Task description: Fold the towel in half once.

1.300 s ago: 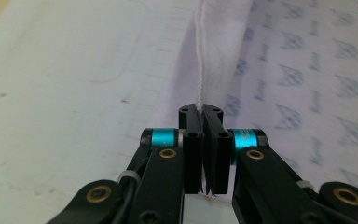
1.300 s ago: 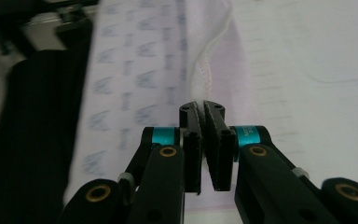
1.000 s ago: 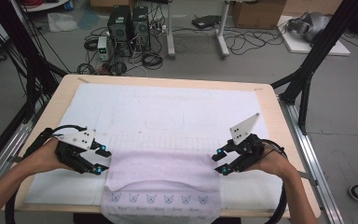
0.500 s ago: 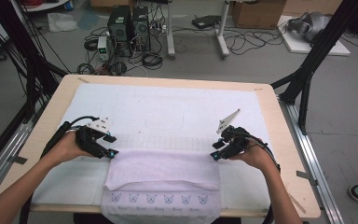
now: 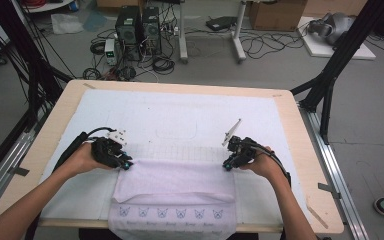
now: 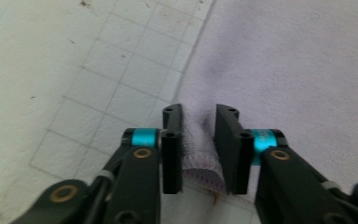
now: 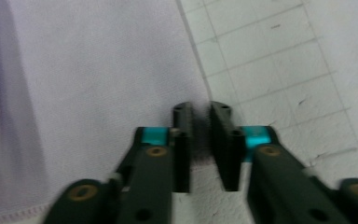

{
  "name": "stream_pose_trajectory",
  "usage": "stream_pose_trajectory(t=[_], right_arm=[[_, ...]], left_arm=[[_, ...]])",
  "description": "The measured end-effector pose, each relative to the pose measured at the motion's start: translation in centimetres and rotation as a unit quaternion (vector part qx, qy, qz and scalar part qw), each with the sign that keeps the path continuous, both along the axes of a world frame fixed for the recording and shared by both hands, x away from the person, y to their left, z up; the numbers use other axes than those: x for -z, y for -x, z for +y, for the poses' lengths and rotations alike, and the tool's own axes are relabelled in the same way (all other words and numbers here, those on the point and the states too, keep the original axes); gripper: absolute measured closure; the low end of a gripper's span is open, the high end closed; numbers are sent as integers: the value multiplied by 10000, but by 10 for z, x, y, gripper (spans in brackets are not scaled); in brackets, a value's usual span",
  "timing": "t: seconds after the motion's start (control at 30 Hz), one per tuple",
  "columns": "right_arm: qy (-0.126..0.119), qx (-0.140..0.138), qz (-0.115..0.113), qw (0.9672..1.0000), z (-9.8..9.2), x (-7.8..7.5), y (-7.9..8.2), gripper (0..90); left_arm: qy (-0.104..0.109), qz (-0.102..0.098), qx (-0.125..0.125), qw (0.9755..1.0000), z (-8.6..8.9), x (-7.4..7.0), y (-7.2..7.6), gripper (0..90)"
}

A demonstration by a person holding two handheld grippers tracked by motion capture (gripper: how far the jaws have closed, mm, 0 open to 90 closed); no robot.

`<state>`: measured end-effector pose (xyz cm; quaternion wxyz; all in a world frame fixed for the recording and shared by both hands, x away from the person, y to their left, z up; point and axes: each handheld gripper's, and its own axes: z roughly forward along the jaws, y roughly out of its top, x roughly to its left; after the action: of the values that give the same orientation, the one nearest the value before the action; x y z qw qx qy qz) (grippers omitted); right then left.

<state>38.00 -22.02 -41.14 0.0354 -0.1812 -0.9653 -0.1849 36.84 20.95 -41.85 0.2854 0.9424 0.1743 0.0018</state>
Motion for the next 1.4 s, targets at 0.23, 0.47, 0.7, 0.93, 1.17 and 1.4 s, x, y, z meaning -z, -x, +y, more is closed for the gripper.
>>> stream_pose_trajectory(t=[0.23,0.47,0.7,0.93,1.17,1.4], right_arm=[[78,-72,-342,9994,2,-7,3,884],[26,145,-990,9950,1,-22,4,887],[-430,759,-1567,9838,-8,-47,-12,887],[-609,1224,-1911,9720,-11,-66,-43,887],[-804,1625,-1971,9635,-16,-68,-75,877],[-1110,1629,-1393,9704,-19,-51,-80,619]], left_arm=[[-13,-203,-62,9998,-1,-8,1,862],[-25,-570,-207,9982,1,-25,-8,864],[226,-883,-550,9943,9,-48,-34,864],[248,-1147,-787,9900,5,-71,-79,864],[287,-980,-804,9915,-1,-58,-113,856],[357,-831,-777,9929,-3,-37,-112,478]])
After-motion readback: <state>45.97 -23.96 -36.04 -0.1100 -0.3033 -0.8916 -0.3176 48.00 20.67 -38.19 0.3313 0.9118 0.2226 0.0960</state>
